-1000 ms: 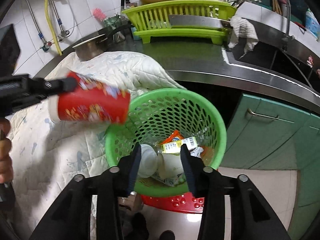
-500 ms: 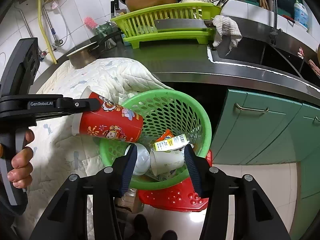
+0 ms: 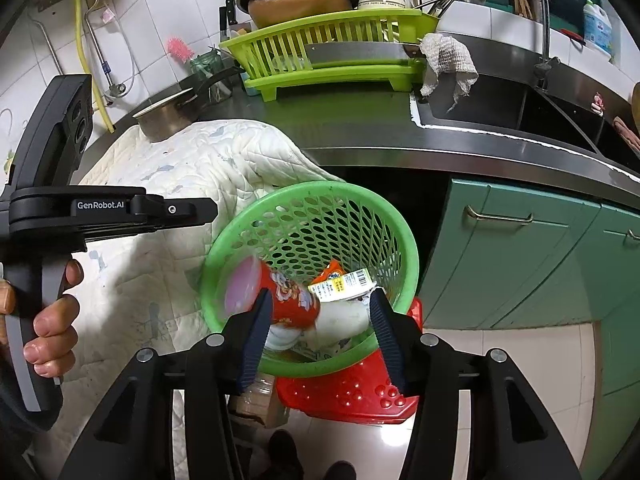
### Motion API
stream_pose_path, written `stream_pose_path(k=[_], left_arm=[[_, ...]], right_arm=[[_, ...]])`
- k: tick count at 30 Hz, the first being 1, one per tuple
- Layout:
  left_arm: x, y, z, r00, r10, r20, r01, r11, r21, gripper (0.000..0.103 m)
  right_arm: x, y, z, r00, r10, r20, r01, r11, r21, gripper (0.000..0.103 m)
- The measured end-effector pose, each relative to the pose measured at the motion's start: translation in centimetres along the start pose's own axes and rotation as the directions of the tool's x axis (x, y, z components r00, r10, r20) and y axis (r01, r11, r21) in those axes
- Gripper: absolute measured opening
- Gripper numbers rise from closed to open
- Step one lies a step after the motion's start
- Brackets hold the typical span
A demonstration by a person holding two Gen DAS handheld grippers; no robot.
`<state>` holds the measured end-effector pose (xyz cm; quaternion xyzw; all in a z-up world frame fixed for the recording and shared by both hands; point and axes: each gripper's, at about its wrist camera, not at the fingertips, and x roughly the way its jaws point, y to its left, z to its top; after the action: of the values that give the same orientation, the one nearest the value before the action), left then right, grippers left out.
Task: Collect trash
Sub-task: 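Open the left tool over the green basket to drop the red cup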
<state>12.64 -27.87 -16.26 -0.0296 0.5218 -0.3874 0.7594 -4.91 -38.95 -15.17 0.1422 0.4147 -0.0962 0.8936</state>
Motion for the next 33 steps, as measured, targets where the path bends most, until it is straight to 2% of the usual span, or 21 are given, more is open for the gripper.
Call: stream_pose_path(k=[5, 9, 11, 18, 21, 26, 28, 30, 33], left_arm=[[-0.1, 0.0, 0.0, 1.0, -0.003, 0.001, 0.003, 1.0, -0.005, 0.013], [-0.2, 0.1, 0.0, 1.0, 0.002, 0.006, -0.002, 1.0, -0.01, 0.025], [-0.4, 0.2, 0.0, 1.0, 0.004, 0.01, -0.004, 1.0, -0.01, 0.026], [-1.7, 0.7, 0.1, 0.999, 0.019, 0.038, -0.018, 1.0, -0.025, 0.043], [-2.4, 0.9, 0.0, 0.998, 0.027, 0.05, -0.025, 0.999, -0.024, 0.047], [-3.6, 1.5, -0.3, 0.997, 0.049, 0.066, -0.047, 0.999, -0.027, 0.054], [-4.3, 1.8, -0.5, 0.995, 0.065, 0.081, -0.063, 0.998, -0.031, 0.056], [-5.1, 2.3, -0.6, 0.991, 0.091, 0.097, -0.088, 0.996, -0.032, 0.061], [-6.0, 2.9, -0.8, 0.987, 0.112, 0.113, -0.108, 0.993, -0.046, 0.062]], right_arm=[[-0.1, 0.1, 0.0, 1.0, 0.003, 0.005, -0.003, 1.0, 0.001, 0.052], [-0.2, 0.3, 0.0, 1.0, 0.005, 0.007, -0.005, 1.0, 0.003, 0.053], [-0.2, 0.4, 0.1, 1.0, 0.005, 0.007, -0.005, 1.0, 0.002, 0.053], [-0.2, 0.7, 0.2, 1.0, 0.006, 0.011, -0.006, 1.0, -0.003, 0.061], [-0.3, 1.0, 0.1, 1.0, 0.009, 0.015, -0.008, 1.0, -0.003, 0.066], [-0.2, 1.7, 0.3, 1.0, 0.022, 0.01, -0.022, 1.0, -0.006, 0.068], [-0.2, 2.0, 0.5, 1.0, 0.029, 0.011, -0.029, 1.0, -0.013, 0.071], [-0.4, 2.5, 0.6, 0.999, 0.032, 0.02, -0.031, 0.999, -0.026, 0.079], [-0.5, 3.2, 0.9, 0.999, 0.045, 0.023, -0.044, 0.998, -0.042, 0.08]])
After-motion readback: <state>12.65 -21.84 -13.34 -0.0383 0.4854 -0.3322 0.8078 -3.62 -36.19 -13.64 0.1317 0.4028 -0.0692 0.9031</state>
